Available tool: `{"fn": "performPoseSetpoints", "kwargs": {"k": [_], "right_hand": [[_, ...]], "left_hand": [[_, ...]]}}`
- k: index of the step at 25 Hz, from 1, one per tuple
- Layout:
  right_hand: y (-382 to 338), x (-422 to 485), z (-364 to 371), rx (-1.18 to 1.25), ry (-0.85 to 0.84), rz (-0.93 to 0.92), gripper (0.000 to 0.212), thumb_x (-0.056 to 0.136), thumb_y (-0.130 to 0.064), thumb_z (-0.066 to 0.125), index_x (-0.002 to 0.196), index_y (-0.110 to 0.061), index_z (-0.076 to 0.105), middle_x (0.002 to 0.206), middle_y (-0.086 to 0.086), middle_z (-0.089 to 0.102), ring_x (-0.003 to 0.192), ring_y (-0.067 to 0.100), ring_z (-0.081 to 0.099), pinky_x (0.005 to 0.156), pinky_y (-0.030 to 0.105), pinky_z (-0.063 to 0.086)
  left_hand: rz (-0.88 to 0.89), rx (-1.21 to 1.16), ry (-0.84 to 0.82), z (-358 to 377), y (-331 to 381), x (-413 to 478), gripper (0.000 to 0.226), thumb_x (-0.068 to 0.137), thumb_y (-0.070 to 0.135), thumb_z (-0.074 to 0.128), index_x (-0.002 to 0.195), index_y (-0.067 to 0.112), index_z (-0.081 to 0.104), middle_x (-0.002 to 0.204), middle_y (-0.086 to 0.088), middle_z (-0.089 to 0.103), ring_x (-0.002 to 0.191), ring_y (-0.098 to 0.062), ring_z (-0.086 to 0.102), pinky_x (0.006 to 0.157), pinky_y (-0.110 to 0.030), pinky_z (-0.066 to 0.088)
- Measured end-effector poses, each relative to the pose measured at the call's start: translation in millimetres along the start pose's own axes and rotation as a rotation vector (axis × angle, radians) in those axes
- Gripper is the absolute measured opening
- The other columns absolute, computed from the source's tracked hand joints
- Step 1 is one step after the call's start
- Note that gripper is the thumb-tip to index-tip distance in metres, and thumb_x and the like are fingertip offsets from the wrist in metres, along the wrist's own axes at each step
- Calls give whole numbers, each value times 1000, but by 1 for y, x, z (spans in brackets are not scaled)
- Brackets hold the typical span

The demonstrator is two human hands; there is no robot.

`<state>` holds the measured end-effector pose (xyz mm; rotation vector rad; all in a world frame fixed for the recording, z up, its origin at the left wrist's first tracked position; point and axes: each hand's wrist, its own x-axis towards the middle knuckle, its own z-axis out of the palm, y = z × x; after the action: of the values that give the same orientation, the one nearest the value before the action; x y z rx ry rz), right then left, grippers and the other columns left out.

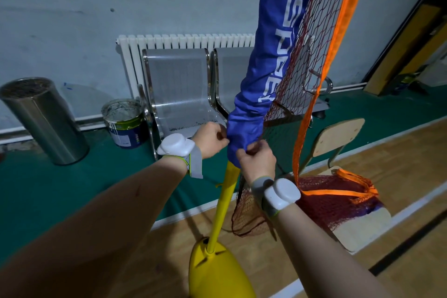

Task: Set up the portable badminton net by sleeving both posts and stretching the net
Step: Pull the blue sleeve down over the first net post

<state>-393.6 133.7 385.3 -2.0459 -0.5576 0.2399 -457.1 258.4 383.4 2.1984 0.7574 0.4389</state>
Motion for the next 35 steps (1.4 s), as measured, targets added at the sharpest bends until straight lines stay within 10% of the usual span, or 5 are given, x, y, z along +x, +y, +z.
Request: {"fn": "performPoseSetpoints", "kwargs": {"k": [6,24,27,31,35], "right_hand": [[-34,10,-17,195,147,-92,24,86,-14,52,109,-7,49,72,-4,56,77,23,55,66,26,36],[9,19,-5,-103,-31,-34,17,91,-12,48,97,-2,60,99,20,65,95,37,60,80,45,51],[12,21,-7,-97,-68,-9,15,87,-12,53,96,-3,62,97,19,66,95,36,61,80,43,51],[3,24,-14,115,38,-62,22,85,-15,55,106,-12,62,95,9,67,92,26,62,78,36,50],[4,28,-11,112,-13,-123,21,91,-11,49,104,-5,65,102,14,70,98,28,64,85,36,51]], "left_hand": [[100,-174,141,-12,18,4,22,66,22,50,81,6,53,68,-12,54,63,-25,46,62,-31,38],[-26,61,37,19,-10,-3,30,81,4,55,61,22,42,48,4,41,67,-41,51,55,-29,28],[-26,64,1,16,-8,-5,3,82,8,56,83,11,57,61,-10,56,72,-38,54,60,-34,37],[36,-43,105,9,-7,-8,28,81,20,64,107,13,56,71,5,46,60,-18,48,63,-26,36],[53,14,105,8,-10,-12,22,83,24,66,94,5,67,91,-8,52,59,-20,45,65,-35,44]]}}
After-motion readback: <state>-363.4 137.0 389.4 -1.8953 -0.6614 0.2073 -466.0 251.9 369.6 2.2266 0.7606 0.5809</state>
